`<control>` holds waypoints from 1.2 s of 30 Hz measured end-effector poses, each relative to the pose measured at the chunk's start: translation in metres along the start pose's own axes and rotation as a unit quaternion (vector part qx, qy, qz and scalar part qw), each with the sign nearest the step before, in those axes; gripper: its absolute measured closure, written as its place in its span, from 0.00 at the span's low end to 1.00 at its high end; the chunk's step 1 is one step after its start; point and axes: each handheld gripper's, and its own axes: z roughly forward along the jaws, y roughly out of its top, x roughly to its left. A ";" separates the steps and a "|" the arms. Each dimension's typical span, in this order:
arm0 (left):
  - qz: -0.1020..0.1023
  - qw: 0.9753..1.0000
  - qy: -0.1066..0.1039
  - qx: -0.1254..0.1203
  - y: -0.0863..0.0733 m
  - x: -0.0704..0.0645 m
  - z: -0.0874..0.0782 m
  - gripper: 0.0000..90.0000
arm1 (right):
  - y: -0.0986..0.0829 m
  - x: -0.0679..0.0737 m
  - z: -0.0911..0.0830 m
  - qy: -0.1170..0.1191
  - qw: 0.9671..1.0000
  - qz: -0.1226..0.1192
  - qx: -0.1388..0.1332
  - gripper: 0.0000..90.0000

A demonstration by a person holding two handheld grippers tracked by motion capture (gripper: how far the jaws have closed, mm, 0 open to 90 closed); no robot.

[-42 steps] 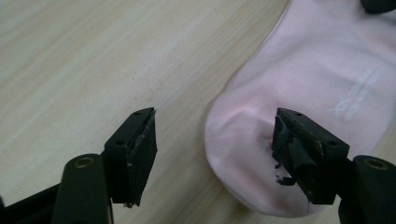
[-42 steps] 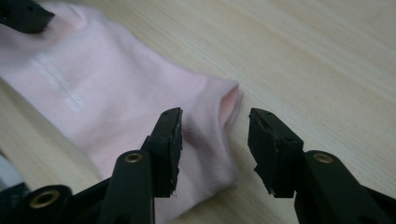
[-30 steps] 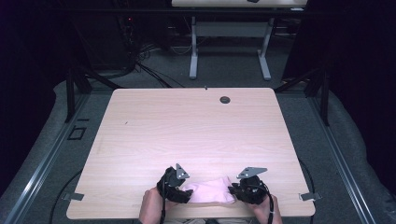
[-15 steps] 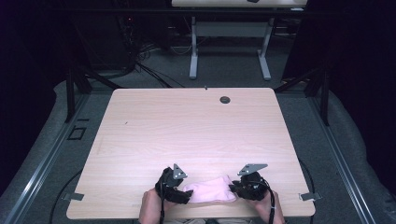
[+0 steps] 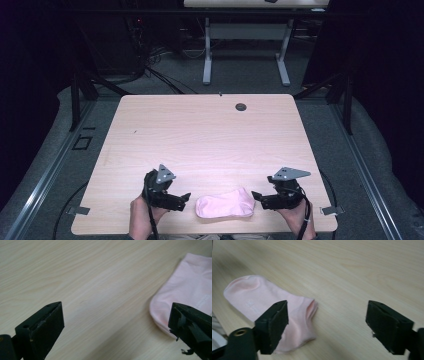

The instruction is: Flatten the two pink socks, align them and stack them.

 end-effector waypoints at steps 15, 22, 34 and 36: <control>-0.093 0.992 0.086 -0.001 -0.056 0.071 -0.014 0.00 | -0.035 -0.057 -0.020 -0.090 0.994 0.058 -0.023 0.00; -0.110 0.988 0.111 0.003 -0.075 0.084 0.000 0.00 | -0.059 -0.083 -0.007 -0.113 0.989 0.092 -0.006 0.00; -0.118 0.986 0.118 0.007 -0.086 0.092 0.013 0.00 | -0.070 -0.095 0.002 -0.124 0.987 0.104 0.004 0.00; -0.117 0.986 0.119 0.001 -0.089 0.091 0.015 0.00 | -0.070 -0.095 0.004 -0.125 0.987 0.102 0.008 0.00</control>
